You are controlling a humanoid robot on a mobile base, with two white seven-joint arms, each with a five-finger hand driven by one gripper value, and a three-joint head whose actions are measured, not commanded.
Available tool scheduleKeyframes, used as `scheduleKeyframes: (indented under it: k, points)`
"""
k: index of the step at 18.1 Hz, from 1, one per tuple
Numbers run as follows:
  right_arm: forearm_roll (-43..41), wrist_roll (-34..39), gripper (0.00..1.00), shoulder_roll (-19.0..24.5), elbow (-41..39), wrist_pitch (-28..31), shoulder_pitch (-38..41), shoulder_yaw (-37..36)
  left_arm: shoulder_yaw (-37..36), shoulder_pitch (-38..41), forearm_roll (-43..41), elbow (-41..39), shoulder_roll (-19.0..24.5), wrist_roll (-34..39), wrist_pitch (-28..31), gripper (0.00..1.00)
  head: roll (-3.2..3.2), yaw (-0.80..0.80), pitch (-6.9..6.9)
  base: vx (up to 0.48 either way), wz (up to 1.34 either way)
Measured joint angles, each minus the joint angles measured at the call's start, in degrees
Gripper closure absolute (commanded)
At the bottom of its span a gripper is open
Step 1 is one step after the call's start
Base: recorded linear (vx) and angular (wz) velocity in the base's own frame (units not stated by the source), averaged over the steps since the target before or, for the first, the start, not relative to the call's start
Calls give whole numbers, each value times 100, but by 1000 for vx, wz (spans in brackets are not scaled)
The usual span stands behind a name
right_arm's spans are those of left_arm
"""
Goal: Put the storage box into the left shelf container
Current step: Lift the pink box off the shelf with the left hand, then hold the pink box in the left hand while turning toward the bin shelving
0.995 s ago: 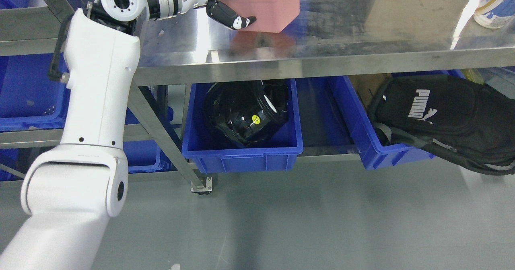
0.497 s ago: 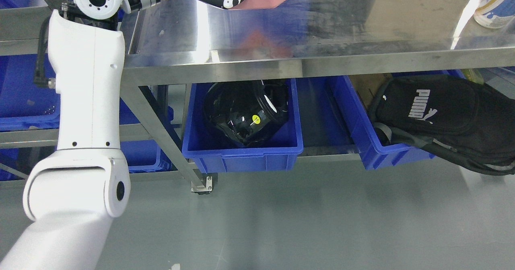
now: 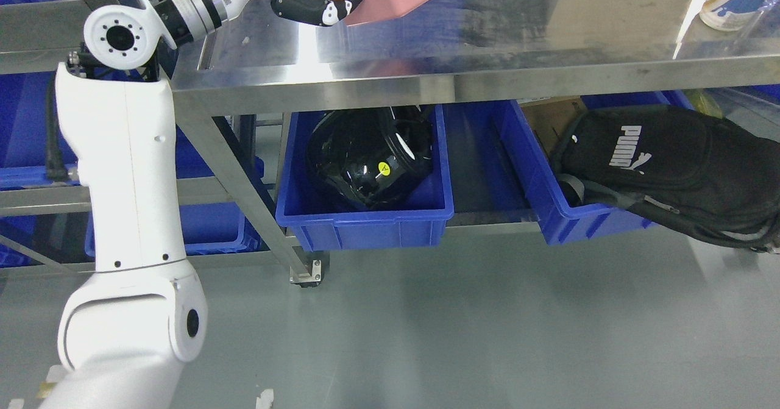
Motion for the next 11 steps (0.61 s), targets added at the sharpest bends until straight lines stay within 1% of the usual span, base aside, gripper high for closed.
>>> scheduleKeyframes:
  k: [4,6,11]
  points:
    - [0,0,1,0,0,0,3,0,-5,553,23,-615,-4,-4,-24,99,0,0,0,-261,121]
    - [0,0,1,0,0,0,3,0,-43,755,29,-847,-4,17,-33,99,0,0,0,-267,482]
    - [0,0,1,0,0,0,1,0,-253,1229,37,-1333,-7,79,-107,99,0,0,0,-199,926]
